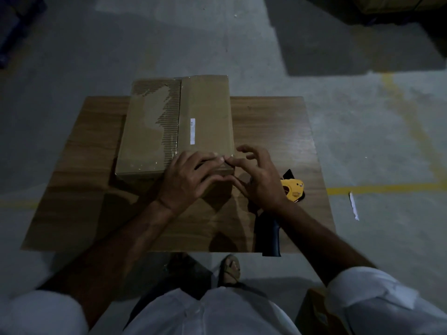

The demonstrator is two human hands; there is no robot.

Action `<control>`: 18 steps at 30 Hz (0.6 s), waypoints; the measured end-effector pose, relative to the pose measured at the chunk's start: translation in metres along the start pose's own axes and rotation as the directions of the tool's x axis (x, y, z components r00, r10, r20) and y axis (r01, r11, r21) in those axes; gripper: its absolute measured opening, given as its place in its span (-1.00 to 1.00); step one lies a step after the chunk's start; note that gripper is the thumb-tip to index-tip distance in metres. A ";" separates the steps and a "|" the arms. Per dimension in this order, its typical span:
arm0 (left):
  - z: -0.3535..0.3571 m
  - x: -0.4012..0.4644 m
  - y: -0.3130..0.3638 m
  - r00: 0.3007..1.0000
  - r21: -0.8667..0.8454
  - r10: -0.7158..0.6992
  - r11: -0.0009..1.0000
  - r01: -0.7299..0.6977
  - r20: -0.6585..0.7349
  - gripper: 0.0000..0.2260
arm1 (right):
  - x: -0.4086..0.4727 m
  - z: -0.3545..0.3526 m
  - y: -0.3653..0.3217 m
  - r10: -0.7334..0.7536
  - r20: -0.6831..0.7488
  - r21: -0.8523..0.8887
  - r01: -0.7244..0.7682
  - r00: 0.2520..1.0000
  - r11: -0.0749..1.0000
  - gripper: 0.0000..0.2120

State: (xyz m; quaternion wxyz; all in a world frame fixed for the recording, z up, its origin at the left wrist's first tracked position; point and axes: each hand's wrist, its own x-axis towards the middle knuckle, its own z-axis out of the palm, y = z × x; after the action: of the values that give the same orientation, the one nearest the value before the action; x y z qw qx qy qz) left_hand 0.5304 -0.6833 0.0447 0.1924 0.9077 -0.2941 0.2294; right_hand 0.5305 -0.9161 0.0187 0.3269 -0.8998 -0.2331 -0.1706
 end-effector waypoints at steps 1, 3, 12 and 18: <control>0.000 -0.002 0.002 1.000 0.042 0.009 0.999 -0.010 0.016 -0.61 | -0.001 0.002 0.000 -0.004 -0.001 0.002 0.004 1.000 1.000 -0.53; -0.001 -0.002 0.006 0.998 0.069 -0.027 0.997 0.022 0.064 -0.52 | -0.001 0.003 -0.002 0.007 0.009 0.004 -0.007 1.000 1.000 -0.47; -0.009 0.001 -0.015 0.991 -0.061 -0.123 0.990 0.126 0.044 -0.60 | 0.019 -0.001 -0.001 -0.016 -0.020 0.000 0.016 1.000 1.000 -0.61; -0.018 -0.003 -0.019 0.992 -0.131 -0.089 0.986 0.100 0.090 -0.66 | 0.005 0.010 -0.015 0.083 -0.001 -0.068 -0.083 0.997 0.994 -0.44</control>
State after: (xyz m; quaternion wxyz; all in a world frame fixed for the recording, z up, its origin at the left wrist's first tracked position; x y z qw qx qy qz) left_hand 0.5344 -0.6593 0.0541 0.2514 0.9143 -0.2735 0.1612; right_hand 0.5285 -0.8979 0.0211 0.3028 -0.9195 -0.1899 -0.1639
